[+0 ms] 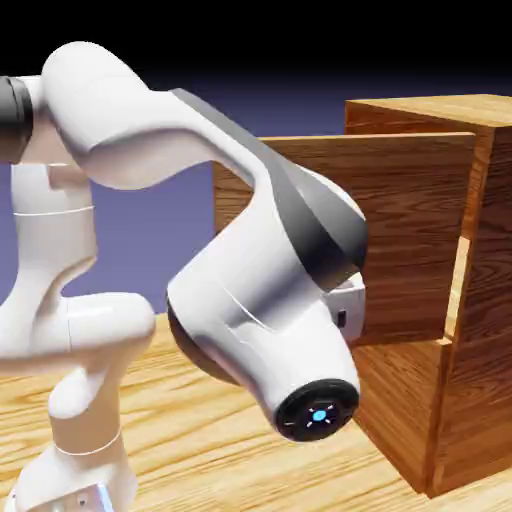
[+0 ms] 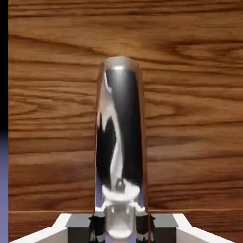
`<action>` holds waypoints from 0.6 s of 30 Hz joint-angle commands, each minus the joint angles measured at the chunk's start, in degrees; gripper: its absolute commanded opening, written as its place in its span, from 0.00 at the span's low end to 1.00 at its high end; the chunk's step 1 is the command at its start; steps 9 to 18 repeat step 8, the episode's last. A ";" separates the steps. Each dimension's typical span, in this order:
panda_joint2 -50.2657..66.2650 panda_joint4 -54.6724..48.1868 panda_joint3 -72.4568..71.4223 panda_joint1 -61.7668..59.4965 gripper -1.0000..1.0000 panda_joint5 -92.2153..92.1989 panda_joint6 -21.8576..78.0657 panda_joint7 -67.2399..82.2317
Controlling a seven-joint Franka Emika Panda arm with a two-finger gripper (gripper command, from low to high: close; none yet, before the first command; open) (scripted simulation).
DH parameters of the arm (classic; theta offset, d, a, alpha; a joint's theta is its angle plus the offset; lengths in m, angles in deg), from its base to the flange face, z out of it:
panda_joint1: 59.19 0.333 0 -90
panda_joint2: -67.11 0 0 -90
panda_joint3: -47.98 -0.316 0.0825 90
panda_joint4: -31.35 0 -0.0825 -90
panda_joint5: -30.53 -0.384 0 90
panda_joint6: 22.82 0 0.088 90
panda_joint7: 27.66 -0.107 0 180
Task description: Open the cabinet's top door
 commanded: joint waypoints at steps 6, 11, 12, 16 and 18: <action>-10.68 -12.10 -1.60 1.55 0.00 5.72 3.34 -0.15; -10.69 -12.10 -1.60 1.55 1.00 5.72 3.34 -0.15; -10.69 -12.10 -1.60 1.55 1.00 5.72 3.34 -0.15; -10.69 -12.10 -1.60 1.55 1.00 5.72 3.34 -0.15; -10.69 -12.10 -1.60 1.55 1.00 5.72 3.34 -0.15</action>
